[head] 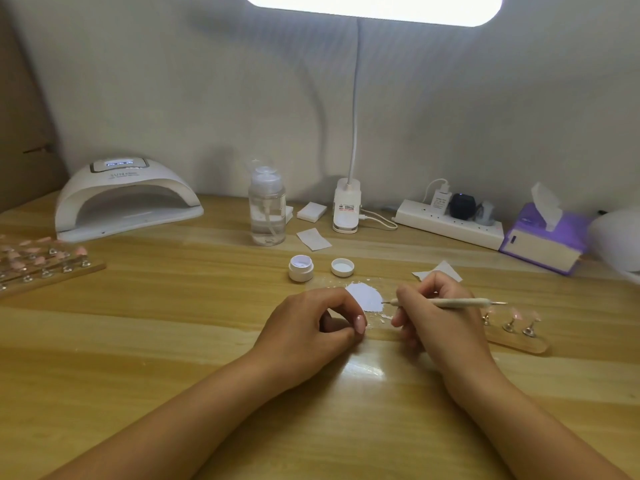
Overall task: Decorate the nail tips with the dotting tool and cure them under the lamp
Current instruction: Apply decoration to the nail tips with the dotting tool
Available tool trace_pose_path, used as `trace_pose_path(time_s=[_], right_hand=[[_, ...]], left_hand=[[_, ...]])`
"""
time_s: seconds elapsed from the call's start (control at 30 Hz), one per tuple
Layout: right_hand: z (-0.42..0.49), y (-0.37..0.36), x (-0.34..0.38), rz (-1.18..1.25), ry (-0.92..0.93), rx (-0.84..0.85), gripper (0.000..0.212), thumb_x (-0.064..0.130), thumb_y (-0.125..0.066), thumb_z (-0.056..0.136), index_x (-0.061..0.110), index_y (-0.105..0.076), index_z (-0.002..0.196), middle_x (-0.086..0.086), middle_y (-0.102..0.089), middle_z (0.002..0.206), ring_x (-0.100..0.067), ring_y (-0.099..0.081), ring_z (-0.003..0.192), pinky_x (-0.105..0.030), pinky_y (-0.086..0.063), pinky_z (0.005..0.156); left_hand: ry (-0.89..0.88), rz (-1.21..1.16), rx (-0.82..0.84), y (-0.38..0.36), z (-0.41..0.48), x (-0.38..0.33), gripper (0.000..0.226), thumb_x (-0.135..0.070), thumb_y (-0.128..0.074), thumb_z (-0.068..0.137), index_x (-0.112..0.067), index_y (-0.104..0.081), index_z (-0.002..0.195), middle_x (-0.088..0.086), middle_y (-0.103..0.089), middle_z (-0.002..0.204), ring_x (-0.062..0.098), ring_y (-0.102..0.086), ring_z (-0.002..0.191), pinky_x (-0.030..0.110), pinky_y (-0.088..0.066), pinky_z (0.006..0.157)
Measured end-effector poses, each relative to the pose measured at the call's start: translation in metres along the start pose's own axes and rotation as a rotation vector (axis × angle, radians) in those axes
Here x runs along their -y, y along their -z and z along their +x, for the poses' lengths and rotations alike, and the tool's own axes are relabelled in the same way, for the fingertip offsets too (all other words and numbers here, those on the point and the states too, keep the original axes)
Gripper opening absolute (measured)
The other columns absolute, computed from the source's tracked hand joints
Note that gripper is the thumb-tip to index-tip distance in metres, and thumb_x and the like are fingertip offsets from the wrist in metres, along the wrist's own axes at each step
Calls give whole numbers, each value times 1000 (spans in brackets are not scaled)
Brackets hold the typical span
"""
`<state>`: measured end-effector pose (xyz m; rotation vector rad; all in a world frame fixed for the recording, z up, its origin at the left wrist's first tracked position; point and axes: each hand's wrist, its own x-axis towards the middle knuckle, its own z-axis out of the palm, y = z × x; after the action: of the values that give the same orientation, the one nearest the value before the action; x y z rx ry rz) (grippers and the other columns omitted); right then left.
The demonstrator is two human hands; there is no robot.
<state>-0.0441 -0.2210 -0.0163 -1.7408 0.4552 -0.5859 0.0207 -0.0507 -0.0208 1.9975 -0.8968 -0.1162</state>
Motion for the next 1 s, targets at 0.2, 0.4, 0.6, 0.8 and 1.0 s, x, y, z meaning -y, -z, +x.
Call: trace_pose_path(time_s=[0.2,0.4,0.6,0.8,1.0], right_hand=[[3,-1,-3,-87,1,-21,17,16,-64,77,12,-49,70,-5,-70,57,-11,-57,42,-25,-37,43],[6,-3,-6,-133,18,-8,25,23,-71,84,9,-54,73,-2,-71,59,-8,-59,43,-18,-40,41],[7,-5,-6,-194,9,3,26,29,-73,82,10,-57,74,-1,-70,57,-7,-59,46,-28,-43,56],[7,-6,-4,-215,9,-3,26,30,-73,81,12,-57,71,1,-70,57,-3,-59,46,-27,-43,58],[3,-5,-1,-155,12,-15,24,27,-70,84,12,-55,72,0,-70,59,-6,-57,43,-25,-41,50]], left_hand=[[-7,11,-2,0,0,-1,17,-18,-68,82,-33,-66,75,-20,-71,88,2,-48,53,25,-40,63],[-9,20,-1,0,0,-3,13,-26,-67,80,-37,-65,73,-20,-71,89,3,-47,52,23,-37,62],[-9,34,-10,-1,0,-1,13,-25,-70,81,-36,-68,74,-16,-71,89,4,-47,52,25,-38,61],[-9,33,-12,-1,1,-1,11,-29,-69,80,-39,-68,74,-16,-70,92,4,-45,54,29,-43,66],[0,15,-19,-2,1,1,13,-27,-71,81,-37,-69,75,-15,-69,93,4,-45,52,29,-44,67]])
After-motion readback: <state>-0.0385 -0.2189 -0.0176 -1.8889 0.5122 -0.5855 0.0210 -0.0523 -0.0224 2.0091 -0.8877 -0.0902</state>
